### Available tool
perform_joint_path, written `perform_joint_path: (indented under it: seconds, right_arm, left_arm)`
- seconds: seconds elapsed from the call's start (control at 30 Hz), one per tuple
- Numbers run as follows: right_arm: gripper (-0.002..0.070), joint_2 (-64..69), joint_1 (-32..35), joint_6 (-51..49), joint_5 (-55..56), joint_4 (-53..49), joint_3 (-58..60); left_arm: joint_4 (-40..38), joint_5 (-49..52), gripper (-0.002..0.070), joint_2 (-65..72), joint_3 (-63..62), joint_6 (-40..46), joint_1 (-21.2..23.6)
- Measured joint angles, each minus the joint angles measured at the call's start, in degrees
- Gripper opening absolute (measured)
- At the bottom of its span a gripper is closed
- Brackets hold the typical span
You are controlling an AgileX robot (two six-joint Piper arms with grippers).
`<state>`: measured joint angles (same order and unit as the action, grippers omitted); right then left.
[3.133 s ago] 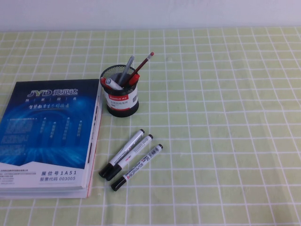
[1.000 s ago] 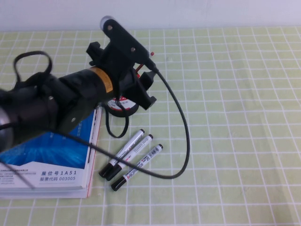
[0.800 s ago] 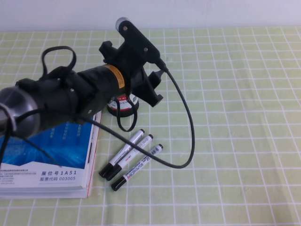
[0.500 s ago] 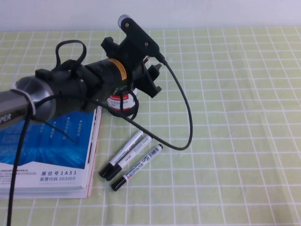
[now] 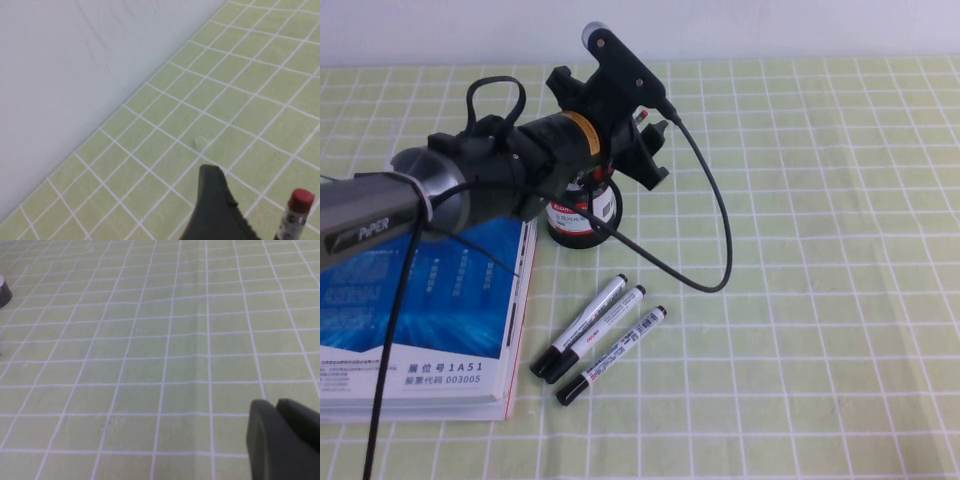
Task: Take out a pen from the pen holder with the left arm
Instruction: Pick up the pen from the pen holder
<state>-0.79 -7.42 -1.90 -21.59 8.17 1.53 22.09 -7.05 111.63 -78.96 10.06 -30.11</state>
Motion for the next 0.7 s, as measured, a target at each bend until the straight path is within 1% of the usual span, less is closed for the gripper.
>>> perform_joint_path:
  seconds: [0.1,0.17,0.43,0.7]
  right_arm:
    - [-0.0015,0.00,0.00,0.00,0.00,0.00,0.00]
    - [-0.0015,0.00,0.00,0.00,0.00,0.00,0.00]
    - [-0.0015,0.00,0.00,0.00,0.00,0.00,0.00]
    - [-0.0015,0.00,0.00,0.00,0.00,0.00,0.00]
  left_arm:
    - [0.00,0.14,0.0386,0.22,-0.25,0.00,0.00]
    - [0.00,0.14,0.0370,0.46,-0.25,0.00,0.00]
    - [0.00,0.14,0.0245,1.85,-0.25,0.00,0.00]
    - [0.11,-0.63,0.0160,1.85,-0.25,0.25,0.00]
